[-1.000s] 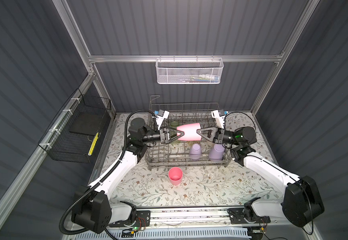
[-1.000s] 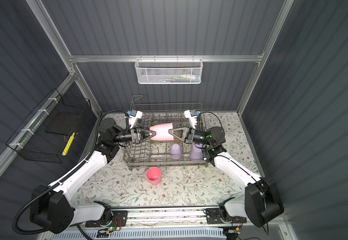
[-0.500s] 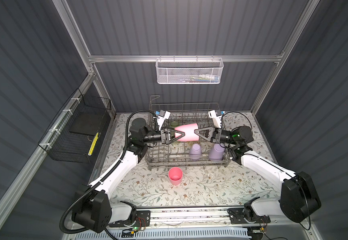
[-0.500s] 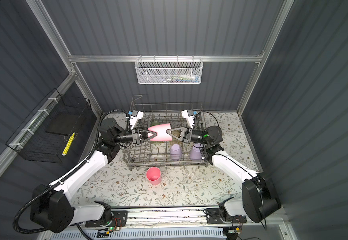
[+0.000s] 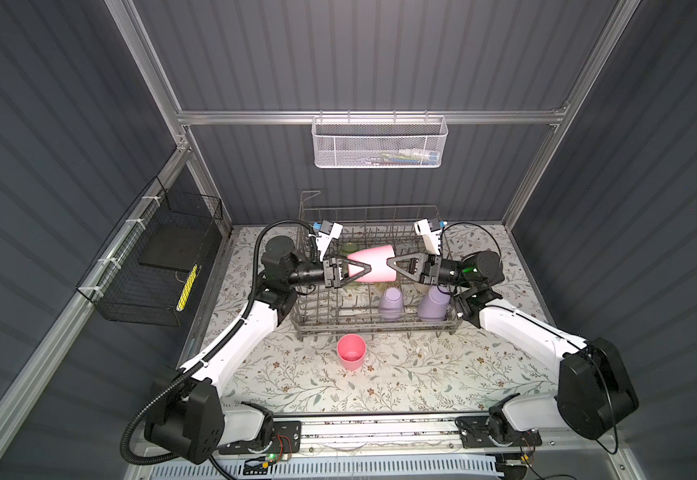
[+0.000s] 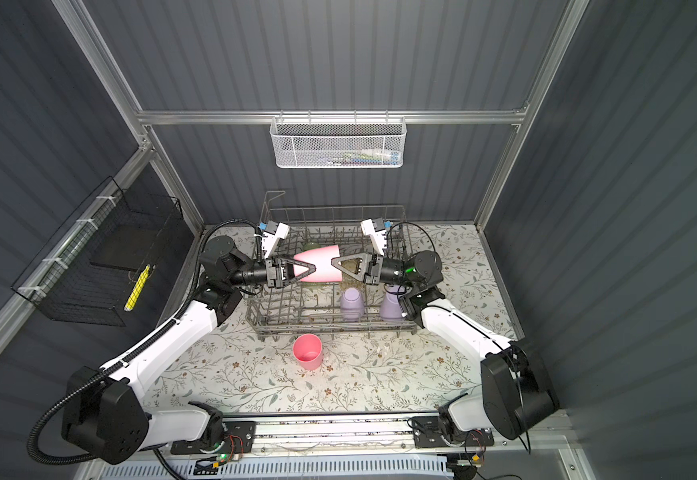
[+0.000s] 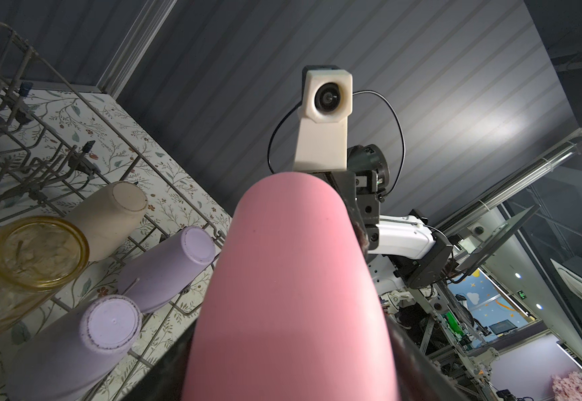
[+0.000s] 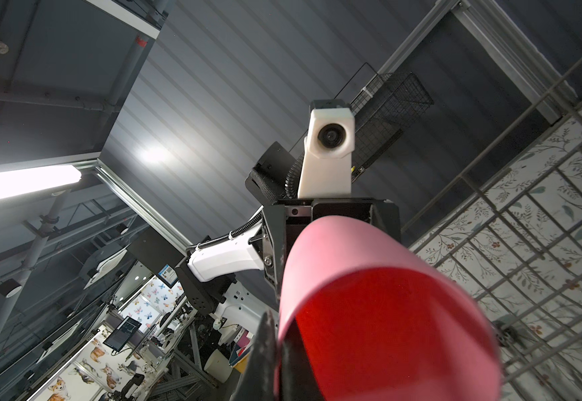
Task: Load the cups into the dish rack
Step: 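Close the left gripper on the pink cup base, holding it with both grippers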
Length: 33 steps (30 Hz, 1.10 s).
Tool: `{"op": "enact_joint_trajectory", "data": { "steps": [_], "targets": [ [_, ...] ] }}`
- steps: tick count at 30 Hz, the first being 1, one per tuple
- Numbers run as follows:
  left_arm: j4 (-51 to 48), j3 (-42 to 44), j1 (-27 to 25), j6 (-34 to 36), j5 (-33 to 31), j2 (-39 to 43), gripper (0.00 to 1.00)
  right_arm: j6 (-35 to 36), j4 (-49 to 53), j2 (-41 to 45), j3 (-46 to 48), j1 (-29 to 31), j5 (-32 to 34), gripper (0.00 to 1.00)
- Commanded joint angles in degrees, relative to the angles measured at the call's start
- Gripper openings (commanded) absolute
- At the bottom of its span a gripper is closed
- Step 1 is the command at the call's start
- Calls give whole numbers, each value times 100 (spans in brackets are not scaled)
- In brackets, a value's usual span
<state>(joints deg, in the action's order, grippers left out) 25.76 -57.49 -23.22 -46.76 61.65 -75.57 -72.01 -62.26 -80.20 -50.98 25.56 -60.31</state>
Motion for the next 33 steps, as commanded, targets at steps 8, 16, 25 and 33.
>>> {"op": "enact_joint_trajectory", "data": {
  "steps": [8, 16, 25, 33],
  "targets": [
    [237, 46, -33, -47, -38, 130, 63, -218, -556, -199, -160, 28, -68, 1],
    [-28, 12, -33, 165, -109, 201, 59, -339, -704, -240, -171, 2, -77, 10],
    [-105, -152, -24, 185, -195, 130, 58, -104, -468, 42, 26, -69, -92, 28],
    [-198, -199, 9, 191, -300, 238, 57, -65, -403, 255, 216, -253, -118, 41]
  ]
}}
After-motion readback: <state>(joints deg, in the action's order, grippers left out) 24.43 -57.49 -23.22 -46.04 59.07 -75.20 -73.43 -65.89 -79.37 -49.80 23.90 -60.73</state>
